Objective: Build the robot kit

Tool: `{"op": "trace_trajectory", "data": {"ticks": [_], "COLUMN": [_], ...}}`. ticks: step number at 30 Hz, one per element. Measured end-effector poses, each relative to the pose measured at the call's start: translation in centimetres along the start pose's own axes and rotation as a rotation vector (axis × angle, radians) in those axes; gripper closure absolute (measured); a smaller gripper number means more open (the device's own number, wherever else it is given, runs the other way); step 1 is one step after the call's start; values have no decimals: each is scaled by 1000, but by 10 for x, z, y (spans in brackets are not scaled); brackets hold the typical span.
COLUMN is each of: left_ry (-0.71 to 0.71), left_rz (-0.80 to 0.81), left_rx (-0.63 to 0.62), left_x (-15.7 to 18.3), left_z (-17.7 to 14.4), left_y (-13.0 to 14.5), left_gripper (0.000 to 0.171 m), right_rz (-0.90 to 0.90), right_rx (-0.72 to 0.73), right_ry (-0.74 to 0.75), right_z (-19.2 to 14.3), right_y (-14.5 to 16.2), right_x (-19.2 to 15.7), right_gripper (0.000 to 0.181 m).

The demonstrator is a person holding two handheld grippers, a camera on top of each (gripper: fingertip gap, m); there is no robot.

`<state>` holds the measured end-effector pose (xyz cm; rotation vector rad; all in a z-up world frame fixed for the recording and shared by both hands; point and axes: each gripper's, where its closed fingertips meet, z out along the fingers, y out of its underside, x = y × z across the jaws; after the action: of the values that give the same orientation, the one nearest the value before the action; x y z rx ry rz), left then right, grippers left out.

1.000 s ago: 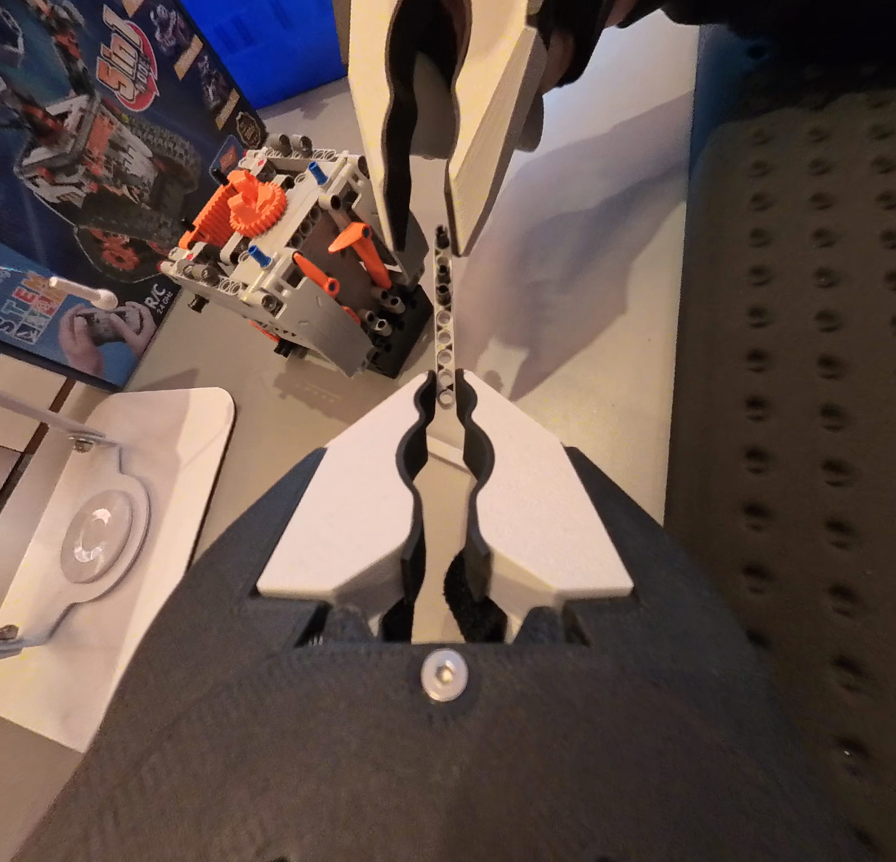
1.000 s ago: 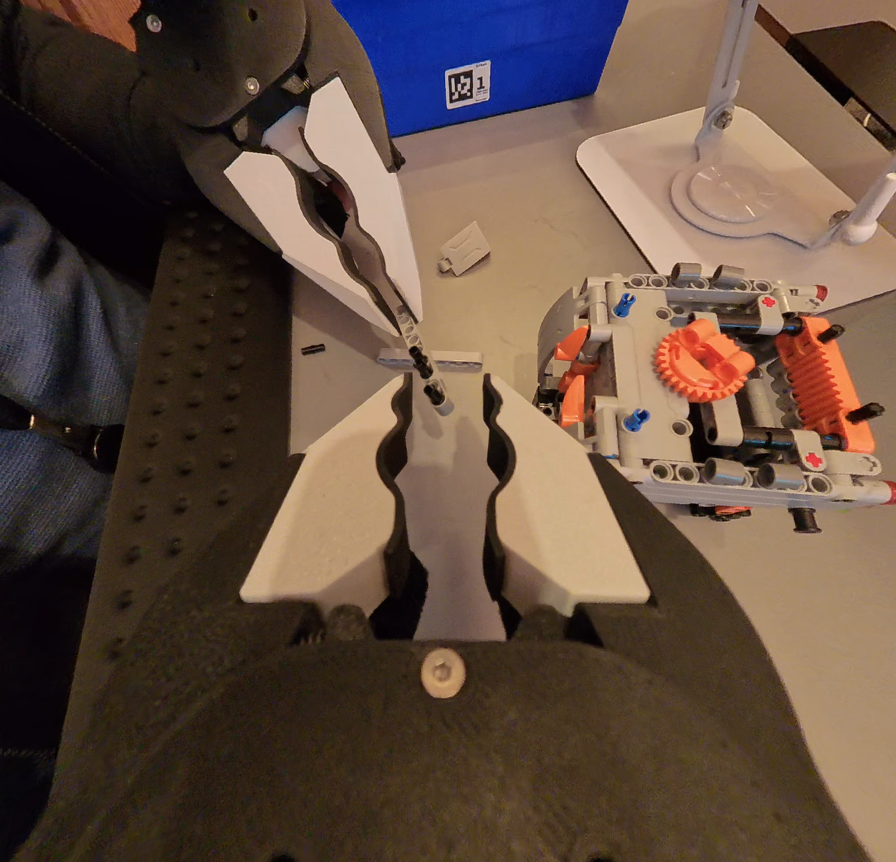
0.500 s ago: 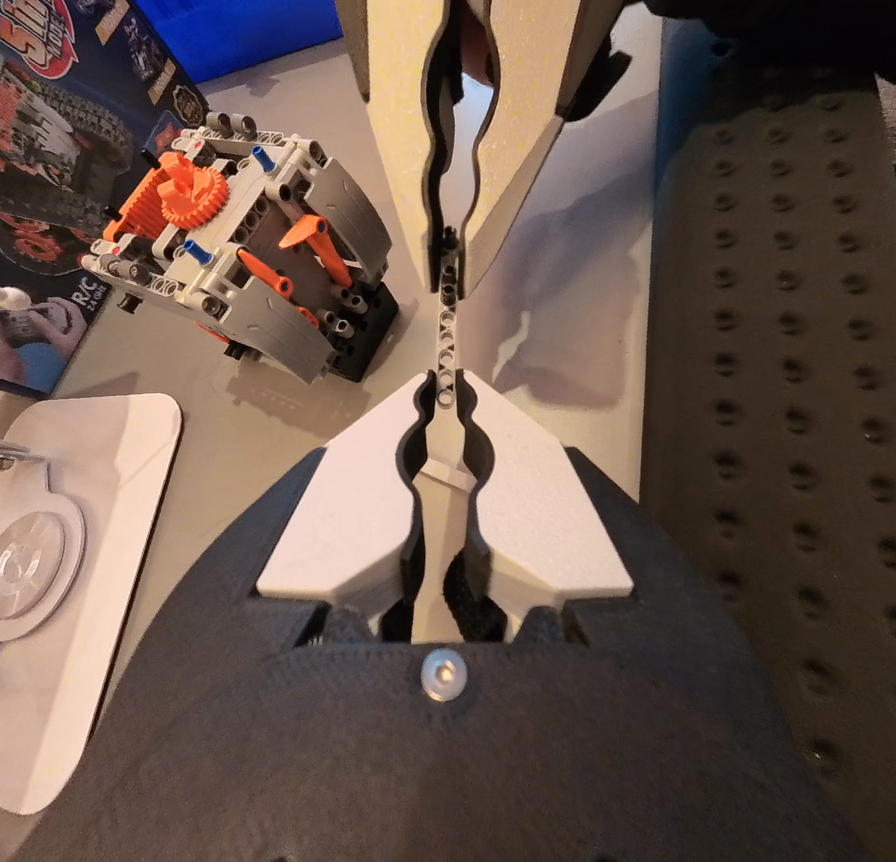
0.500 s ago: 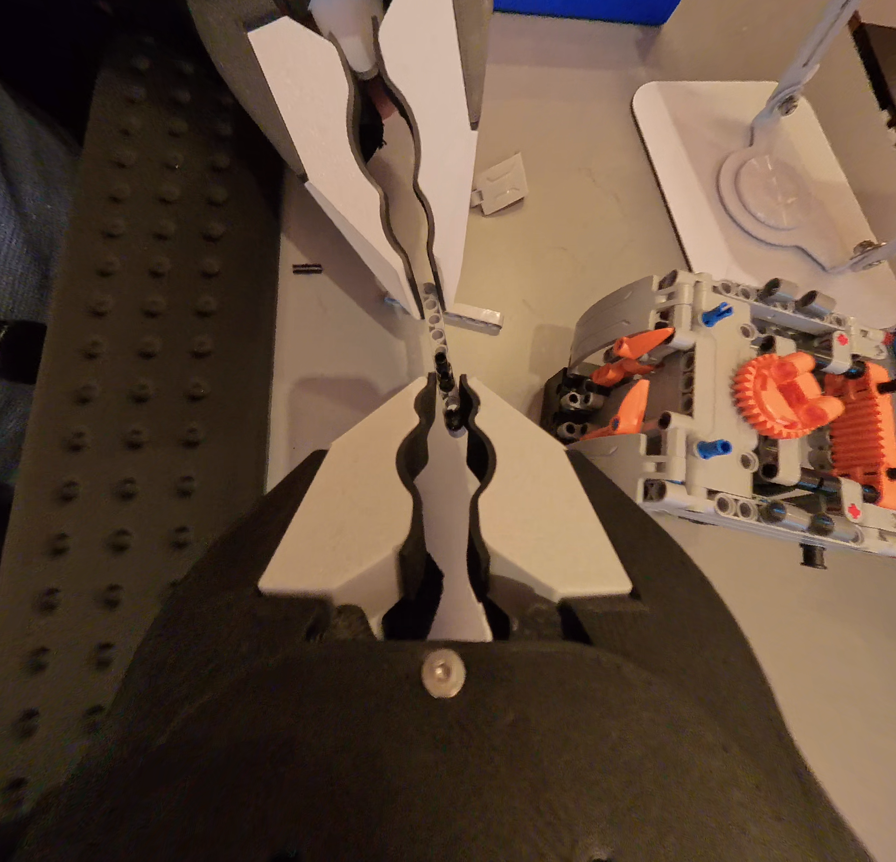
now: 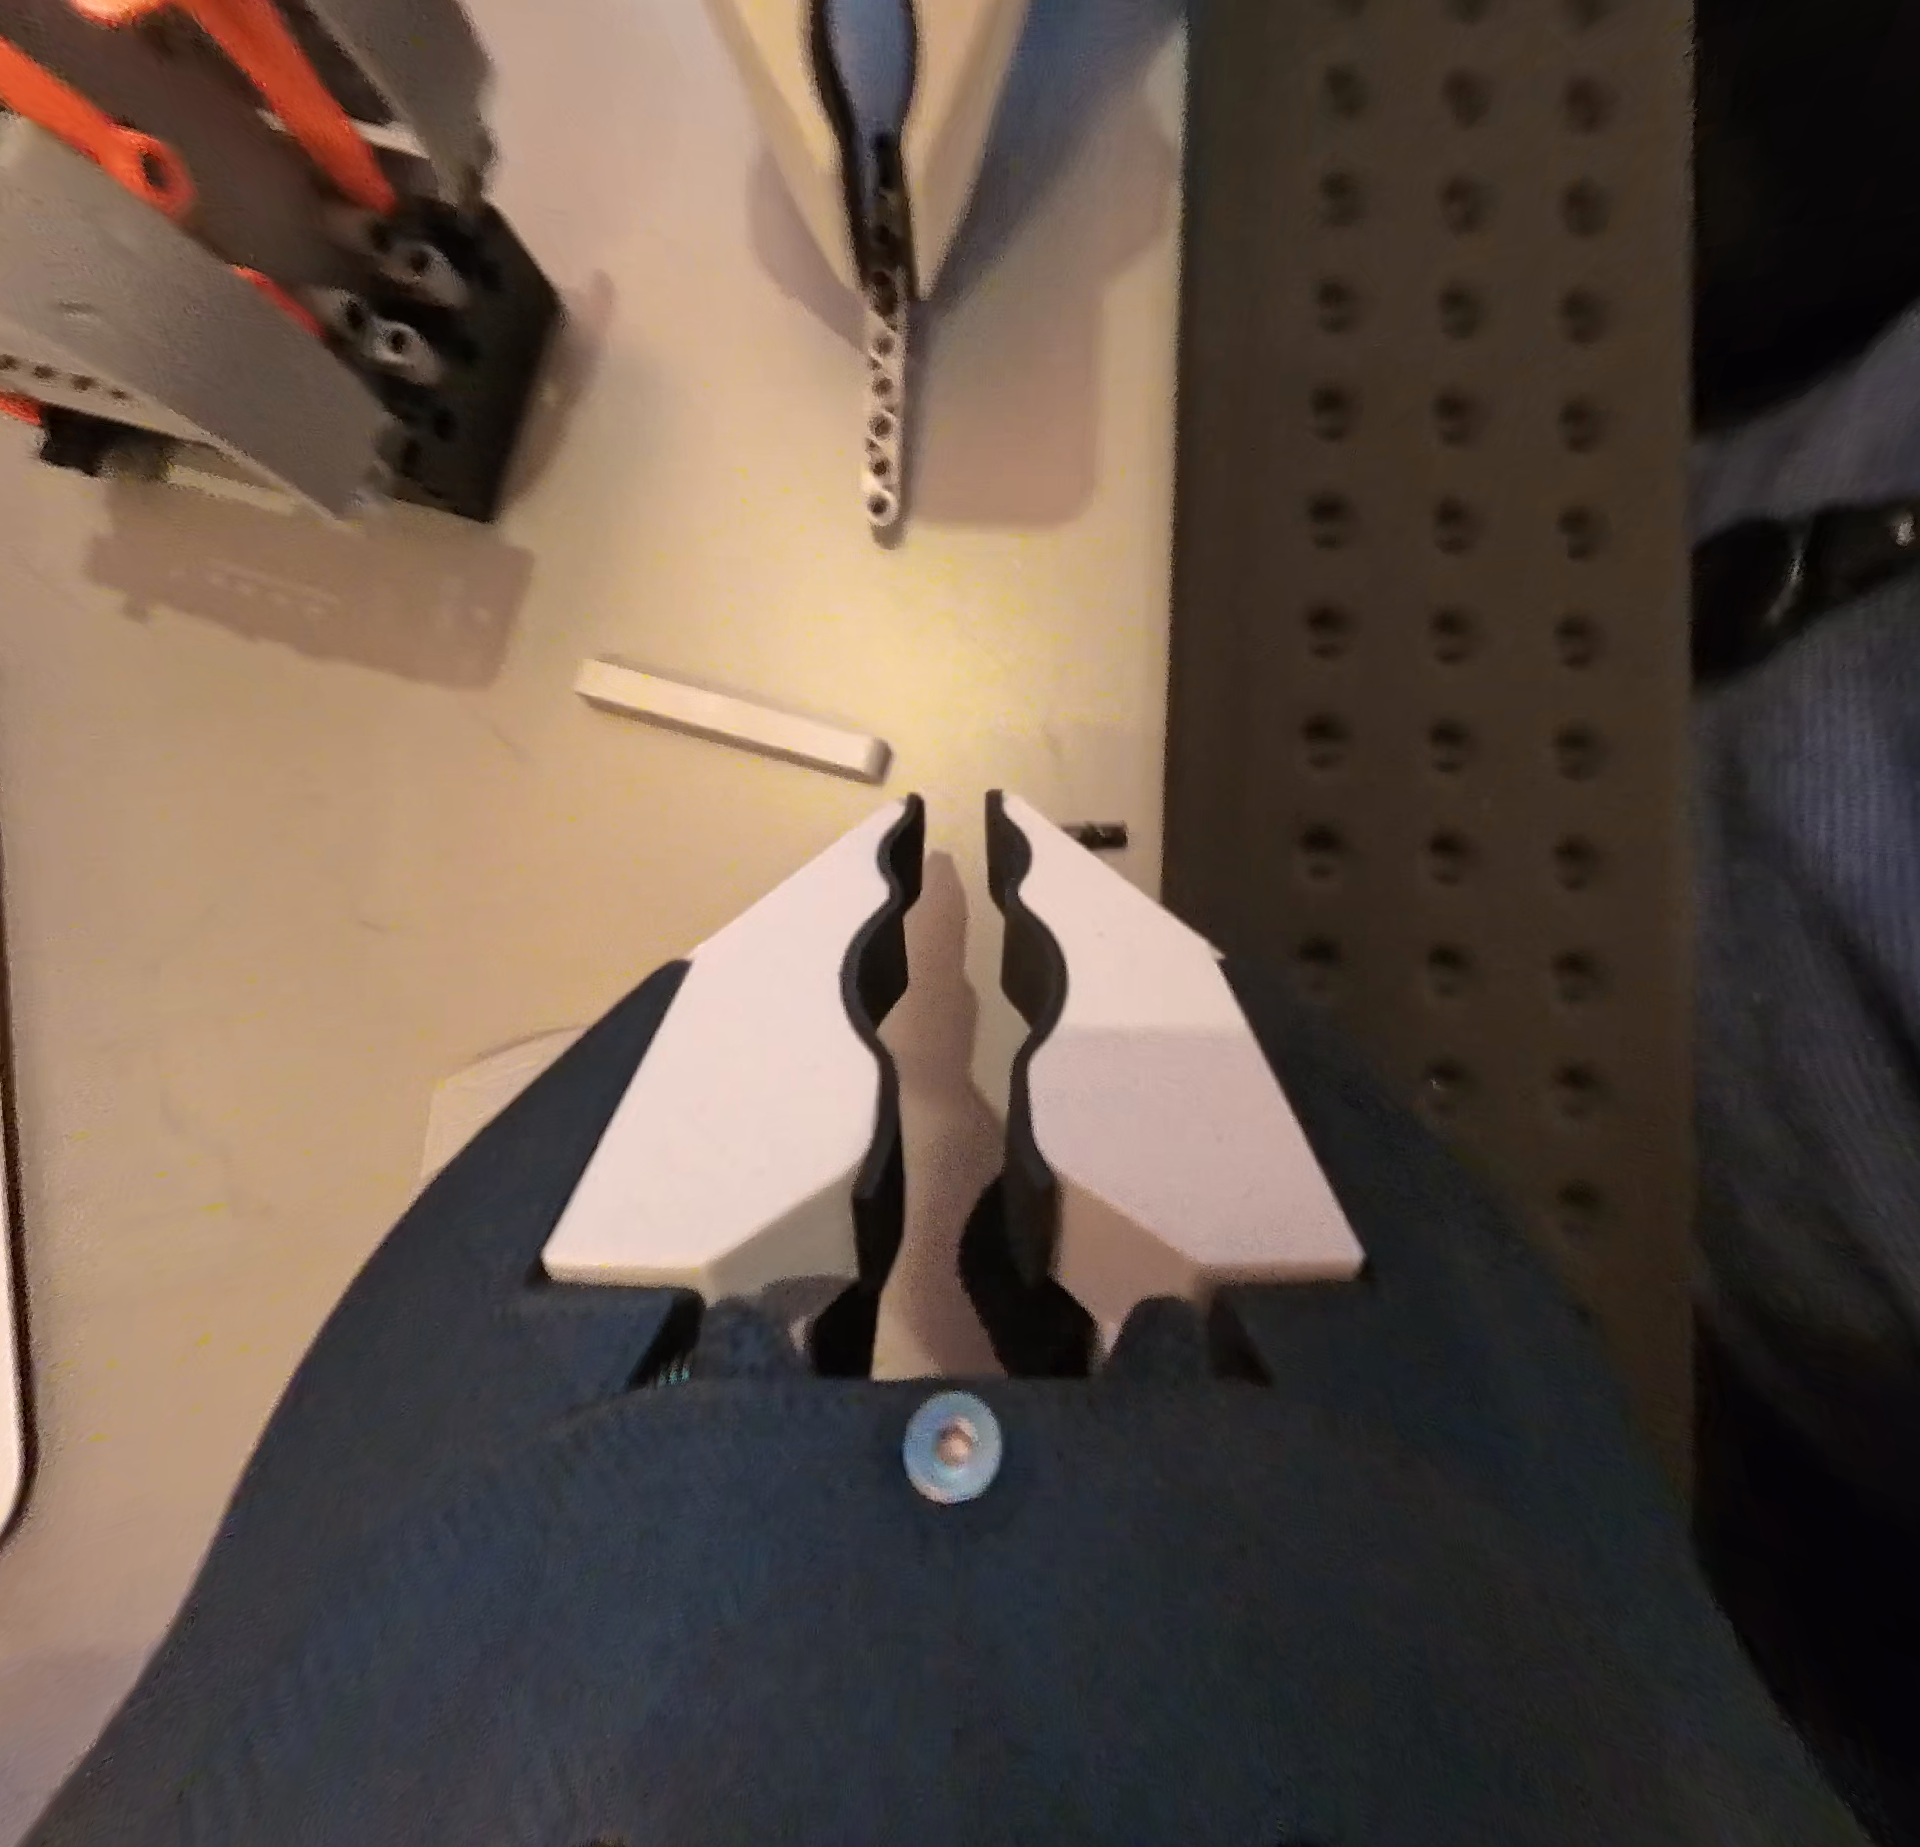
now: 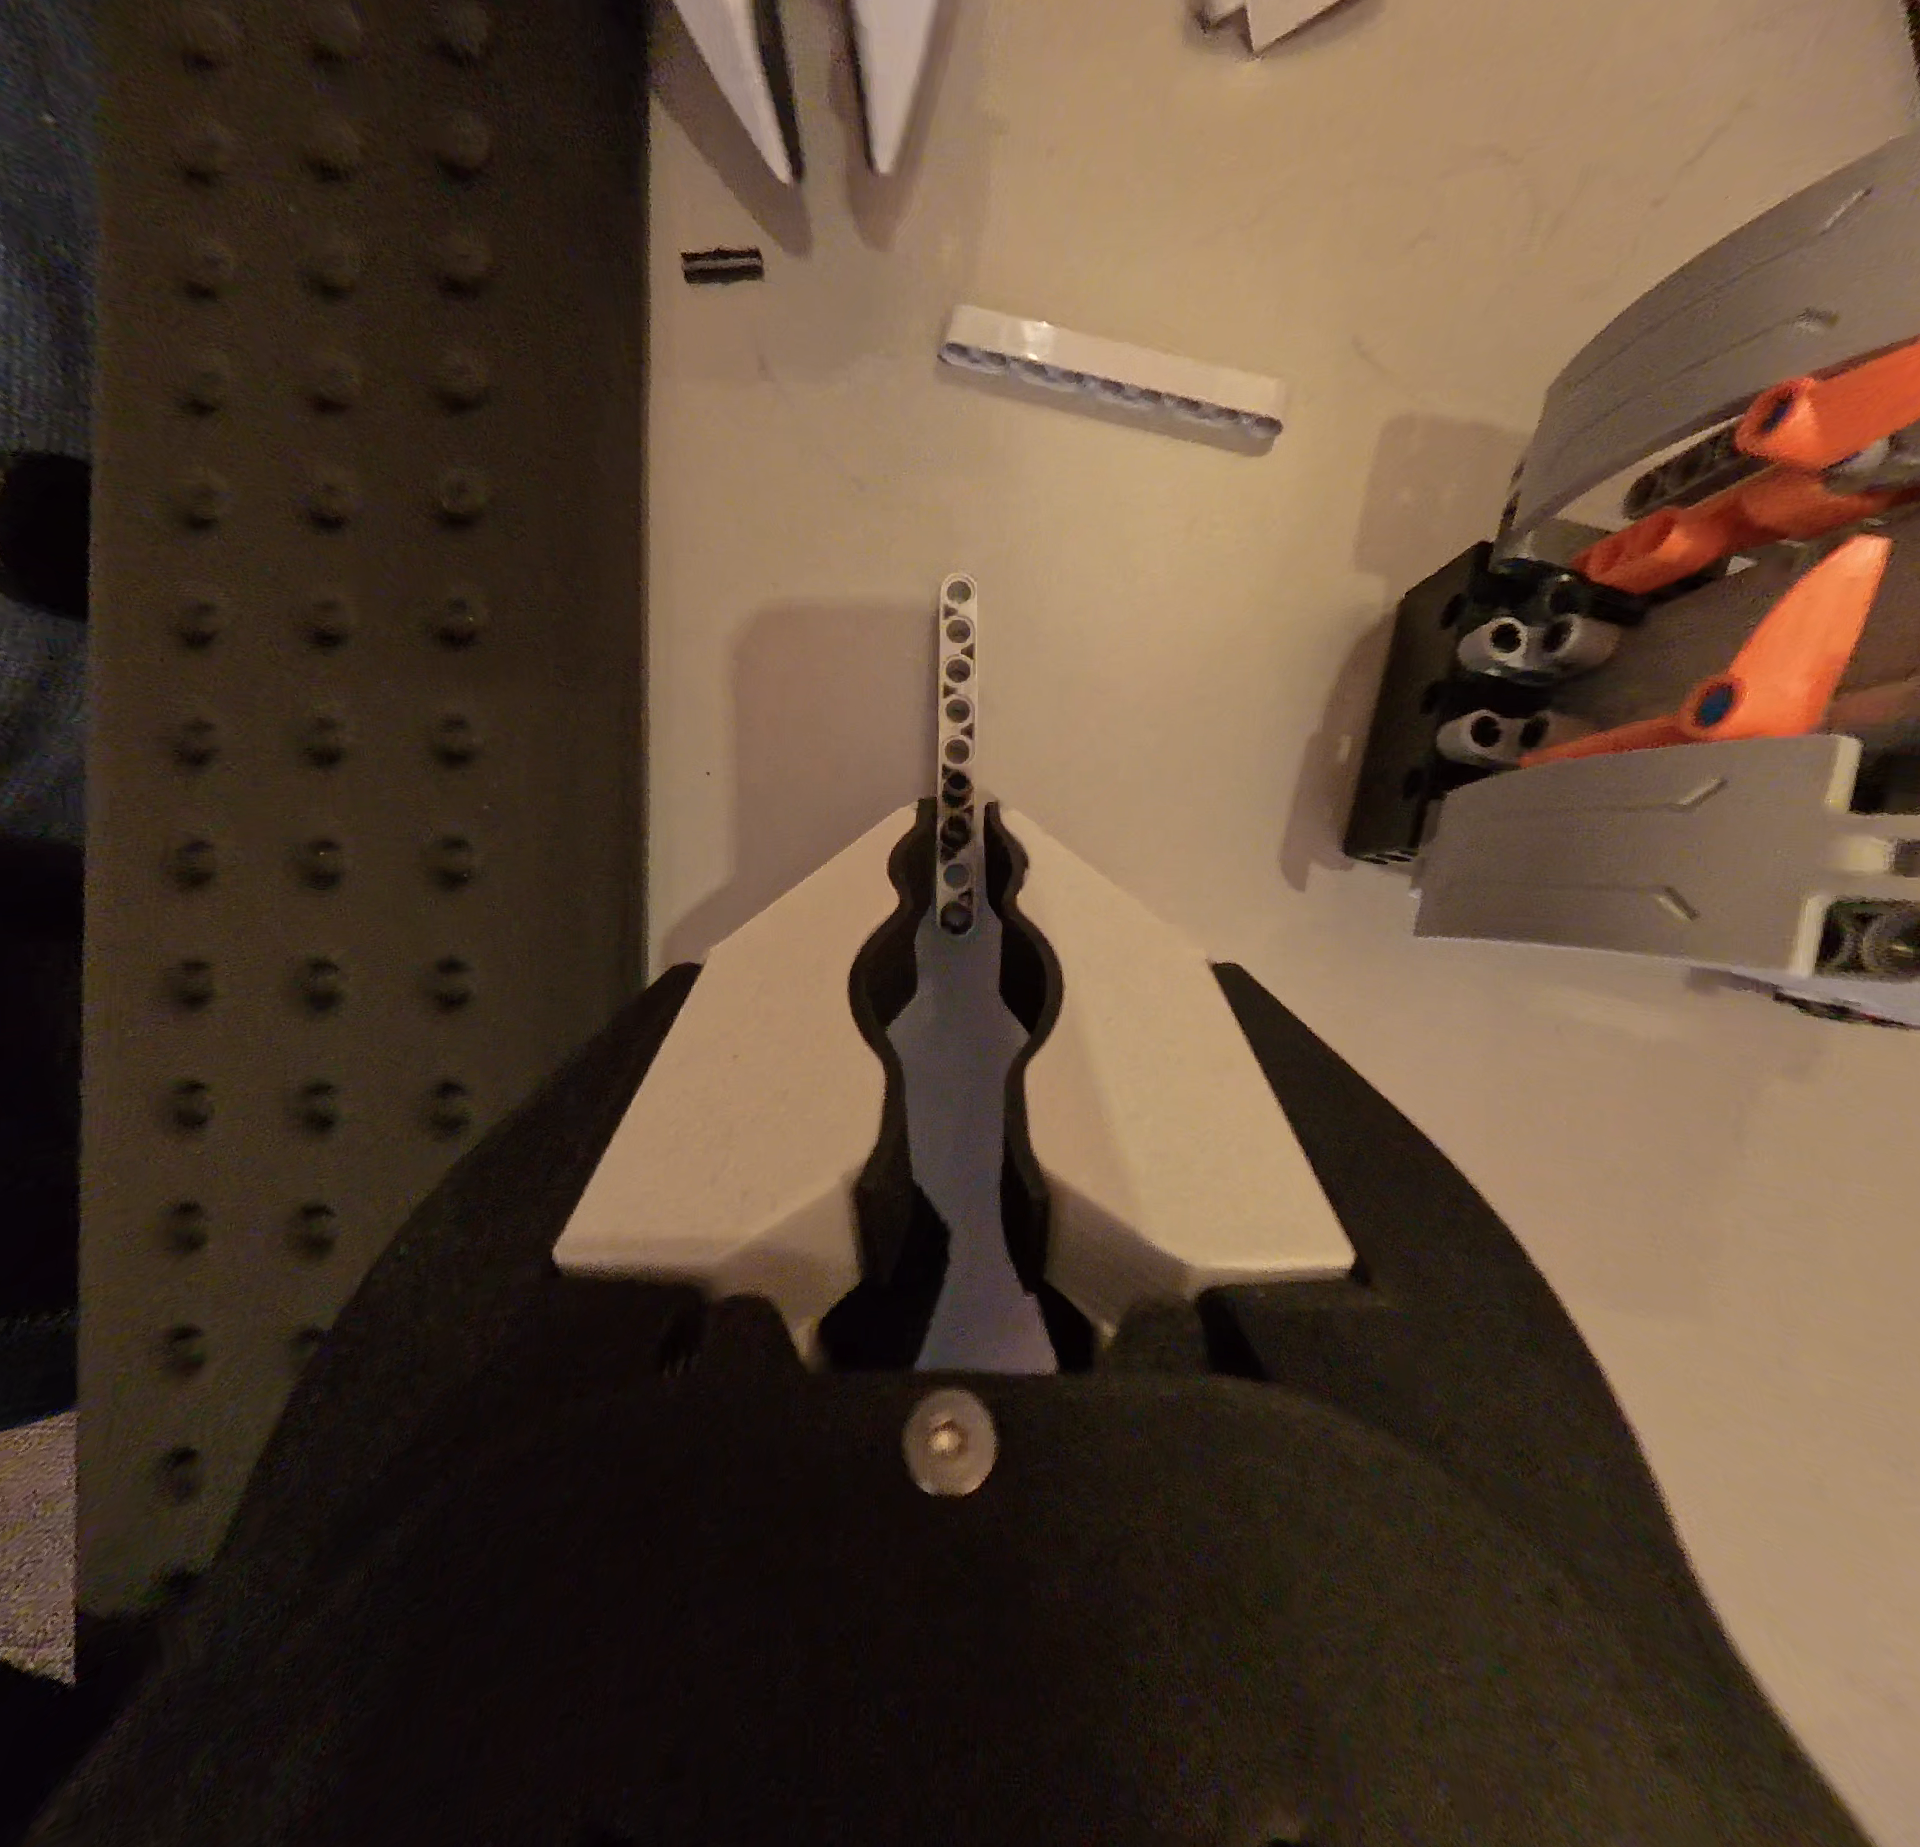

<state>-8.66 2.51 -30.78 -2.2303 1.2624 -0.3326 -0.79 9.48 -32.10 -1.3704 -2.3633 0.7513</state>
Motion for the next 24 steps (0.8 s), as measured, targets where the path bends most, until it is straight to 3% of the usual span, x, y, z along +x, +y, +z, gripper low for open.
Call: {"op": "trace_trajectory", "data": {"ticks": [3, 13, 20, 24], "left_ry": [32, 107, 108, 81], "left_rz": [62, 225, 180, 105], "left_rx": [-88, -129, -103, -95], "left_x": [9, 25, 25, 21], "left_z": [3, 16, 21, 15], "left_y": [15, 17, 10, 13], "left_gripper": [159, 158, 164, 153], "right_rz": [6, 24, 20, 18], "right_rx": [-14, 49, 74, 108], "right_ry": [-2, 16, 19, 28], "right_z": [2, -8, -11, -16], "right_y": [3, -1, -3, -9], "right_x": [-1, 2, 2, 3], "right_gripper": [169, 170, 171, 171]}}
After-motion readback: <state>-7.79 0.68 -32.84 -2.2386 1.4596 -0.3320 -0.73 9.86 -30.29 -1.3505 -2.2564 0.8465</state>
